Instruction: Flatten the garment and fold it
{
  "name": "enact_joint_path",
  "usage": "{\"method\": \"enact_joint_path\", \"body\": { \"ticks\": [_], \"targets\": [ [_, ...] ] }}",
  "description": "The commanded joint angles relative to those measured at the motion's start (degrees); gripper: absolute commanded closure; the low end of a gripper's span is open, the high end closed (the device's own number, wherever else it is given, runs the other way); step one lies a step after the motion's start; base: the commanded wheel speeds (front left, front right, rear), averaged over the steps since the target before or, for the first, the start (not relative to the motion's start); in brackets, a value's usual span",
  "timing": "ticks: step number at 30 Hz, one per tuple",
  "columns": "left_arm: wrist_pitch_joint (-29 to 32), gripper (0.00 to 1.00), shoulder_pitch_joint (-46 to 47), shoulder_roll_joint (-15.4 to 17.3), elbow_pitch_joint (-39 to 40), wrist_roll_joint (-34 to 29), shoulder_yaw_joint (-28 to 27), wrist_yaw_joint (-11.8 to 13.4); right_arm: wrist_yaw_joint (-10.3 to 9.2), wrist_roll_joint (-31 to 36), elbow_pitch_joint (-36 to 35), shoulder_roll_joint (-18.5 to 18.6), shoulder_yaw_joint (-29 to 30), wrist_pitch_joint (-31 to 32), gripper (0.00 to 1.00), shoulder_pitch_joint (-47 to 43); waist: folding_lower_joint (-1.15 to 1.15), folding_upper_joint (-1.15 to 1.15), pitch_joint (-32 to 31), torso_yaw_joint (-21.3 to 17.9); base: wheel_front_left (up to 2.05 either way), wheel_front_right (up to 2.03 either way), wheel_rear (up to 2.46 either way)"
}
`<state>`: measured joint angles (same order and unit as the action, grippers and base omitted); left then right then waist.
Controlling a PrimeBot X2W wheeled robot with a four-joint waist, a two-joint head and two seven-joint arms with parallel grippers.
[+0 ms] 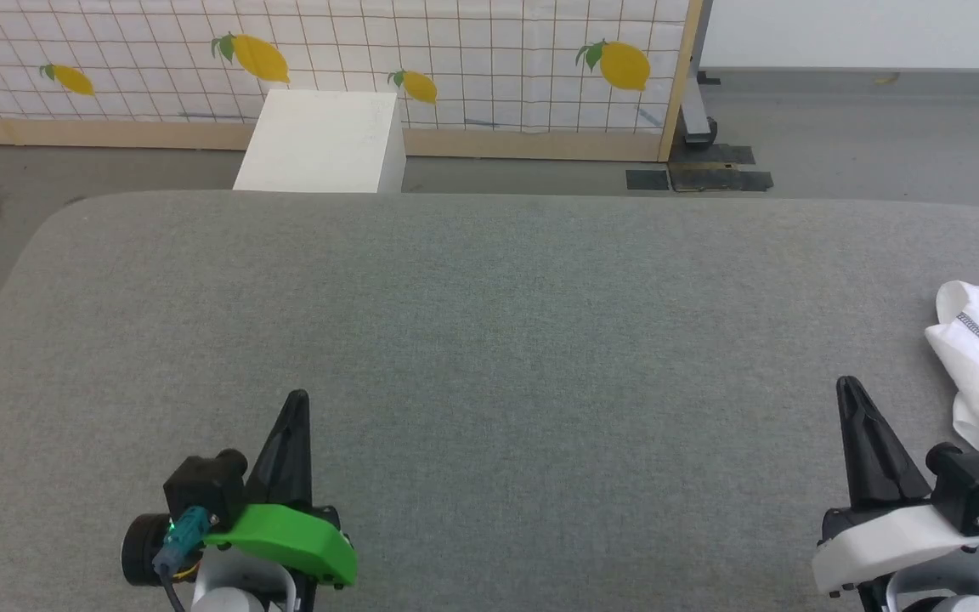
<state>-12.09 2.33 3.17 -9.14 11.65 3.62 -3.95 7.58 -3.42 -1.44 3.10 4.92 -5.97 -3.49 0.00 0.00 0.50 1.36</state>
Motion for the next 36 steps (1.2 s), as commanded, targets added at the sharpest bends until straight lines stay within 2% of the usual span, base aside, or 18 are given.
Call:
{"method": "enact_joint_path", "body": {
  "ticks": [1, 36],
  "targets": [
    [0.4, 1.00, -0.5, -0.1, 0.4, -0.8, -0.2, 0.4, -0.01, 0.5, 0.2, 0.0, -0.2, 0.2, 1.00, 0.7, 0.00, 0.00, 0.0, 0.0, 0.00, 0.00, 0.00],
    [4.6, 1.00, -1.1, -0.1, 3.6, -4.7, -1.4, 1.7, -0.04, 1.6, 0.6, -0.1, -1.9, 2.3, 1.00, 1.7, 0.00, 0.00, -0.2, -0.5, 0.00, 0.00, 0.00]
  ]
}}
